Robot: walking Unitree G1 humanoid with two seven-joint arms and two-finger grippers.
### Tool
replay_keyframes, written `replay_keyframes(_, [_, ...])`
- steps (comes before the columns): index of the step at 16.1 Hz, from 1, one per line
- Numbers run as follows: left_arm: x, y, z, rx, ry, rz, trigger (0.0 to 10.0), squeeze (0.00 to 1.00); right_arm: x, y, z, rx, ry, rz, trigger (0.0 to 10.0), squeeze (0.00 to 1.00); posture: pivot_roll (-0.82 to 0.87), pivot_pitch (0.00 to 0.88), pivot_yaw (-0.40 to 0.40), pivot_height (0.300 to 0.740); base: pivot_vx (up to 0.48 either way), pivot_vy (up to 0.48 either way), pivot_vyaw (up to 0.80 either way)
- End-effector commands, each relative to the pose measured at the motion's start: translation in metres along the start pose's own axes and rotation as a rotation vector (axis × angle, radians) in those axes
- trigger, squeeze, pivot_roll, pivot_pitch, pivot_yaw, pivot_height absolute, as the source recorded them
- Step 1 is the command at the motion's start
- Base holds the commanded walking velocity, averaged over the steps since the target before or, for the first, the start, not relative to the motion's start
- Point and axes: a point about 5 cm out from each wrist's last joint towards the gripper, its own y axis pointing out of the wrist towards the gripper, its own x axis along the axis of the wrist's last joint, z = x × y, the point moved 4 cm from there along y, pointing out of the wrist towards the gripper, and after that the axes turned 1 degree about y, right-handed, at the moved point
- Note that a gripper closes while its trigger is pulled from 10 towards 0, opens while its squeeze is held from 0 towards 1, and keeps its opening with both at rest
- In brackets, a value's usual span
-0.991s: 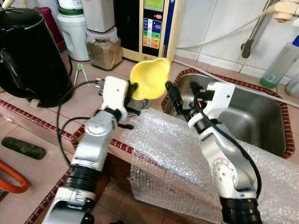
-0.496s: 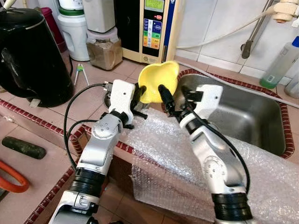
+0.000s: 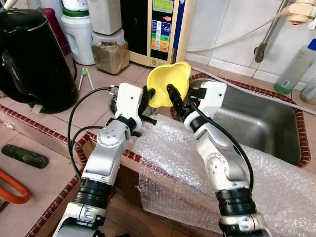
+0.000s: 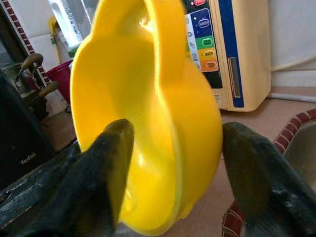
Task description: Kitchen organization
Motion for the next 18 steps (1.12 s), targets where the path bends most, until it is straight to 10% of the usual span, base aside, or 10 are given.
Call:
replay_keyframes(1, [0.007, 0.001, -0.007, -0.029, 0.001, -0.029, 0.0, 0.0, 0.001, 0.003, 0.001, -0.006, 0.014, -0.005, 0.0, 0.0, 0.03, 0.024, -0.047, 0.74, 0.0, 0.0, 0.0])
replay_keyframes(16, [0.006, 0.002, -0.003, -0.021, 0.01, -0.03, 0.0, 0.0, -0.002, 0.006, -0.03, -0.149, 0.097, -0.028, 0.0, 0.0, 0.05, 0.0, -0.051, 0.74, 0.0, 0.0, 0.0])
replay_keyframes(17, [0.004, 0.002, -0.003, -0.026, 0.006, -0.02, 0.9, 0.0, -0.003, 0.006, -0.032, -0.165, 0.096, -0.03, 0.0, 0.0, 0.05, 0.0, -0.049, 0.74, 0.0, 0.0, 0.0])
replay_keyframes(18, [0.003, 0.002, -0.004, -0.027, 0.005, -0.012, 6.4, 0.0, -0.003, 0.006, -0.034, -0.175, 0.091, -0.028, 0.0, 0.0, 0.05, 0.0, -0.048, 0.74, 0.0, 0.0, 0.0])
